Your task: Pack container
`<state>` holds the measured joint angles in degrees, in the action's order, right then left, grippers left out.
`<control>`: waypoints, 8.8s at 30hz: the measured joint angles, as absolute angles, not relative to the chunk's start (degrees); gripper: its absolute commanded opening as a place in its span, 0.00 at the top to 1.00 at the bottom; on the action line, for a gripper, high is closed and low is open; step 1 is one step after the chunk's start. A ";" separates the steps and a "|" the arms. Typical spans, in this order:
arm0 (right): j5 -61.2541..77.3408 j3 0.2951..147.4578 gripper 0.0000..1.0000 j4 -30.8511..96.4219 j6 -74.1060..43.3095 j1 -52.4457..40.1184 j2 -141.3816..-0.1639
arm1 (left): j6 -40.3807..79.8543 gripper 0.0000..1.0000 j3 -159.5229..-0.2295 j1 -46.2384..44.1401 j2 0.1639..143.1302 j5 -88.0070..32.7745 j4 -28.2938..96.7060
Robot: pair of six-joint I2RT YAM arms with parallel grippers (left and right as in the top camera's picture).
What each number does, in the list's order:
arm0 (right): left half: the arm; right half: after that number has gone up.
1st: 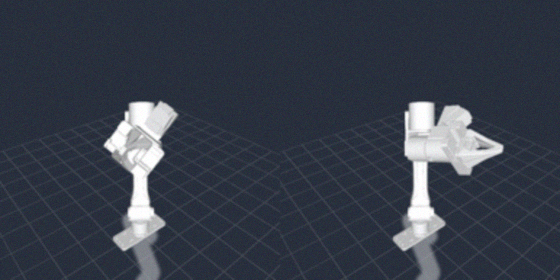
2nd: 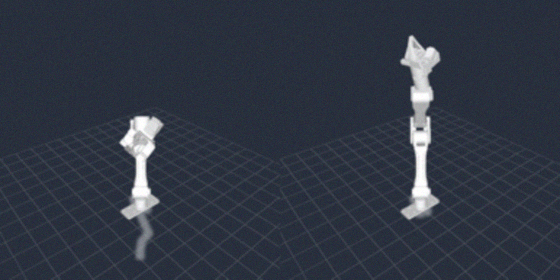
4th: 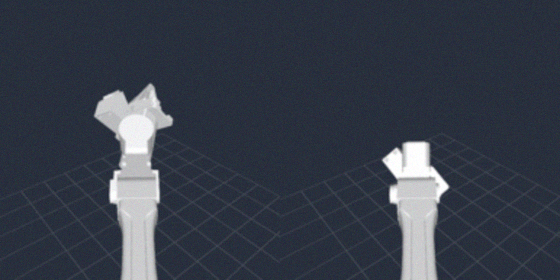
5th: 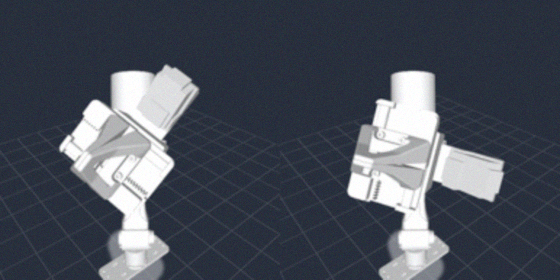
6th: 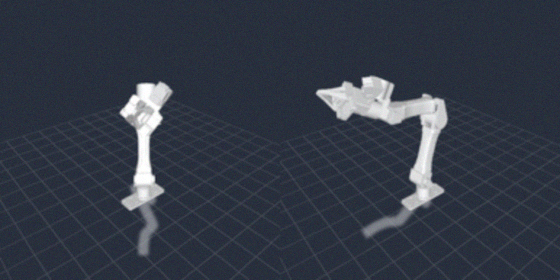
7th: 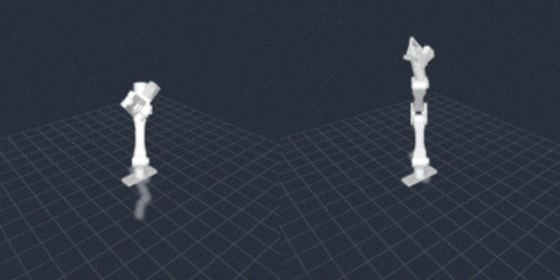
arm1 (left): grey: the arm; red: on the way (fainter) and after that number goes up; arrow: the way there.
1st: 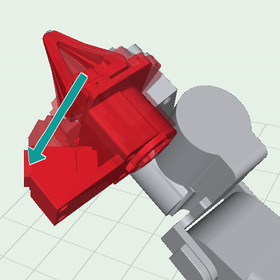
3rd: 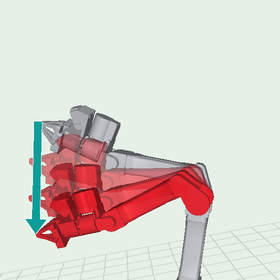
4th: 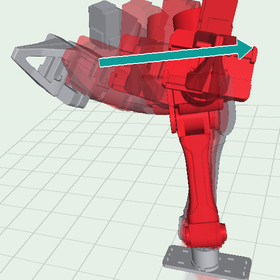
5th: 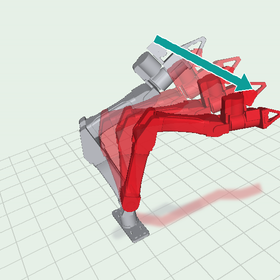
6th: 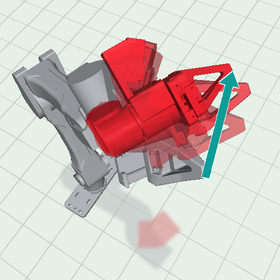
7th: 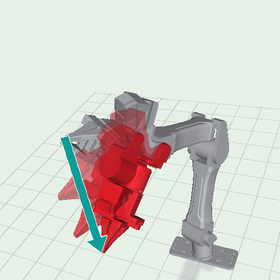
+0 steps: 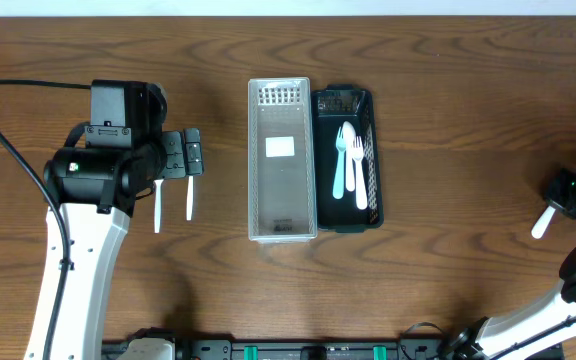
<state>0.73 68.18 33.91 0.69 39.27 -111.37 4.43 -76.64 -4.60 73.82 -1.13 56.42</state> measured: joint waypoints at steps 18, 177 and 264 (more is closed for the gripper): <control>5.61 79.07 0.99 45.82 -3.44 27.83 -103.48 | 4.43 0.02 -76.64 -4.60 73.82 -1.13 56.42; -4.82 85.80 0.01 52.58 -3.36 2.76 -93.38 | 2.46 0.94 -87.72 -3.33 112.22 1.74 62.96; -4.99 85.78 0.01 53.21 -3.18 6.92 -93.38 | -2.87 0.02 -75.40 7.81 115.20 -4.56 48.42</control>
